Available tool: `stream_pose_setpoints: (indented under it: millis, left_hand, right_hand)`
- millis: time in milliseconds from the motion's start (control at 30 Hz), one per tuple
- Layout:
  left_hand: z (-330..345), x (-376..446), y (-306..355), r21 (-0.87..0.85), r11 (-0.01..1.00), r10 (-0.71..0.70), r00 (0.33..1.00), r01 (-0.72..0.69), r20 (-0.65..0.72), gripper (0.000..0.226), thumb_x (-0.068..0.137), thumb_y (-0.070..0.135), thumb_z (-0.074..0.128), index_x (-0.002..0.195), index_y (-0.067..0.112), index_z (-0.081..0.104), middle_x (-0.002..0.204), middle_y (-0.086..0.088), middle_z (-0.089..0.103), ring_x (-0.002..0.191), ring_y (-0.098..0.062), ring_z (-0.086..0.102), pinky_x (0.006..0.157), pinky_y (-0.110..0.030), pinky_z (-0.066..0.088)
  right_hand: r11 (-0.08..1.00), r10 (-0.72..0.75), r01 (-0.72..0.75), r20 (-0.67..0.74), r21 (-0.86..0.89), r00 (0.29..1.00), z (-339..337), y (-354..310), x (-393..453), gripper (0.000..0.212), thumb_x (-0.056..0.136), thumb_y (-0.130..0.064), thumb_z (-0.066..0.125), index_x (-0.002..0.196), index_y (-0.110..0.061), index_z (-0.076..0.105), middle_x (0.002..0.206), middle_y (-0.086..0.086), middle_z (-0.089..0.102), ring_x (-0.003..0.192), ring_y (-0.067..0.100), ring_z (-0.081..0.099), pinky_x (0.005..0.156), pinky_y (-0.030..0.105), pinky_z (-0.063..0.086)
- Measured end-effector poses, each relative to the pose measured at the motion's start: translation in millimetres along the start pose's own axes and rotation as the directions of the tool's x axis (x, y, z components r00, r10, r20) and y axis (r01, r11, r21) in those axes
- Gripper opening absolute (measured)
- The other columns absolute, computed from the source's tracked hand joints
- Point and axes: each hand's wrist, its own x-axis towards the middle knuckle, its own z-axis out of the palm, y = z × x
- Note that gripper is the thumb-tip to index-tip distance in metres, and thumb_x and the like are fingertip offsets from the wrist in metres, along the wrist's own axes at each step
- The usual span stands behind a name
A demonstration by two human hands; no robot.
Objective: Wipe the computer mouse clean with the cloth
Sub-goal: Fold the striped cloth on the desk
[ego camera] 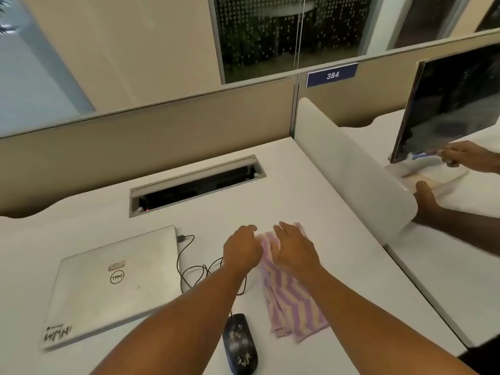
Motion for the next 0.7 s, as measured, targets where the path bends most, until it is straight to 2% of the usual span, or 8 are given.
stream_pose_setpoints:
  millis: [133, 267, 333, 433, 500, 567, 600, 700]
  left_hand:
    - [12.7, 6.2, -1.1, 0.071, 0.997, -0.026, 0.995, 0.019, 0.093, 0.023, 0.09, 0.023, 0.051, 0.112, 0.021, 0.057, 0.123, -0.003, 0.058, 0.104, -0.026, 0.063, 0.087, -0.037, 0.052]
    - [23.4, 12.8, -3.2, 0.091, 0.996, -0.021, 0.993, 0.01, 0.118, 0.045, 0.096, 0.028, 0.048, 0.14, 0.019, 0.045, 0.141, -0.002, 0.052, 0.124, -0.024, 0.055, 0.097, -0.037, 0.045]
    - [27.4, 15.6, -2.4, 0.113, 0.994, -0.014, 0.994, 0.002, 0.106, 0.041, 0.095, 0.028, 0.047, 0.135, 0.019, 0.049, 0.136, -0.001, 0.057, 0.122, -0.024, 0.057, 0.095, -0.037, 0.046]
    - [29.3, 13.9, 3.5, 0.137, 0.99, 0.007, 0.998, -0.015, 0.06, 0.023, 0.094, 0.021, 0.046, 0.113, 0.018, 0.058, 0.113, -0.003, 0.063, 0.106, -0.026, 0.063, 0.083, -0.036, 0.05]
    - [30.8, 12.8, 4.8, 0.083, 0.996, -0.016, 0.999, 0.013, 0.032, 0.021, 0.093, 0.02, 0.047, 0.107, 0.018, 0.063, 0.108, -0.003, 0.065, 0.102, -0.026, 0.064, 0.079, -0.032, 0.05]
    - [30.3, 11.9, 7.8, -0.021, 0.998, -0.066, 0.997, 0.067, 0.033, 0.025, 0.095, 0.025, 0.051, 0.111, 0.021, 0.07, 0.112, 0.0, 0.069, 0.103, -0.024, 0.065, 0.08, -0.028, 0.047]
    - [29.2, 11.7, 10.2, -0.075, 0.994, -0.07, 0.997, 0.073, 0.042, 0.024, 0.095, 0.028, 0.053, 0.106, 0.023, 0.073, 0.108, 0.001, 0.071, 0.1, -0.024, 0.067, 0.08, -0.029, 0.049]
    - [23.9, 10.5, 18.5, -0.223, 0.973, -0.029, 0.995, 0.05, 0.097, 0.018, 0.091, 0.026, 0.052, 0.083, 0.027, 0.068, 0.085, 0.003, 0.068, 0.08, -0.019, 0.063, 0.076, -0.035, 0.052]
  right_hand:
    - [0.998, 0.017, -0.008, 0.158, -0.06, 0.987, 16.4, 14.9, -1.5, 0.049, 0.1, -0.038, 0.037, 0.145, -0.021, 0.035, 0.154, 0.0, 0.033, 0.141, 0.017, 0.032, 0.11, 0.03, 0.031]
    - [0.998, 0.019, -0.006, 0.203, -0.062, 0.979, 32.2, 26.5, -2.0, 0.041, 0.099, -0.037, 0.039, 0.135, -0.02, 0.048, 0.146, 0.0, 0.042, 0.131, 0.021, 0.043, 0.105, 0.035, 0.041]
    - [0.993, 0.012, 0.015, 0.228, -0.117, 0.973, 38.3, 31.7, -1.5, 0.038, 0.096, -0.037, 0.043, 0.127, -0.018, 0.054, 0.137, 0.001, 0.049, 0.12, 0.022, 0.05, 0.098, 0.035, 0.047]
    - [0.989, 0.005, 0.031, 0.239, -0.143, 0.971, 43.6, 35.3, 0.0, 0.033, 0.094, -0.037, 0.046, 0.118, -0.017, 0.058, 0.126, 0.001, 0.055, 0.111, 0.021, 0.054, 0.091, 0.033, 0.051]
    - [0.991, 0.013, 0.017, 0.225, -0.129, 0.974, 46.5, 34.9, 2.2, 0.036, 0.095, -0.04, 0.045, 0.122, -0.019, 0.055, 0.128, 0.001, 0.055, 0.111, 0.02, 0.054, 0.092, 0.033, 0.051]
    - [0.997, 0.05, -0.037, 0.194, -0.068, 0.98, 47.4, 33.2, 3.9, 0.046, 0.094, -0.044, 0.046, 0.133, -0.02, 0.045, 0.134, 0.0, 0.052, 0.115, 0.02, 0.055, 0.095, 0.032, 0.051]
    - [0.998, 0.066, -0.063, 0.171, -0.025, 0.983, 46.5, 32.1, 4.5, 0.052, 0.093, -0.046, 0.048, 0.138, -0.021, 0.04, 0.138, 0.0, 0.049, 0.118, 0.02, 0.054, 0.096, 0.032, 0.051]
    - [0.998, 0.032, -0.038, 0.109, 0.056, 0.994, 45.6, 31.8, 6.9, 0.072, 0.091, -0.051, 0.05, 0.15, -0.023, 0.021, 0.158, 0.001, 0.025, 0.142, 0.023, 0.034, 0.105, 0.032, 0.043]
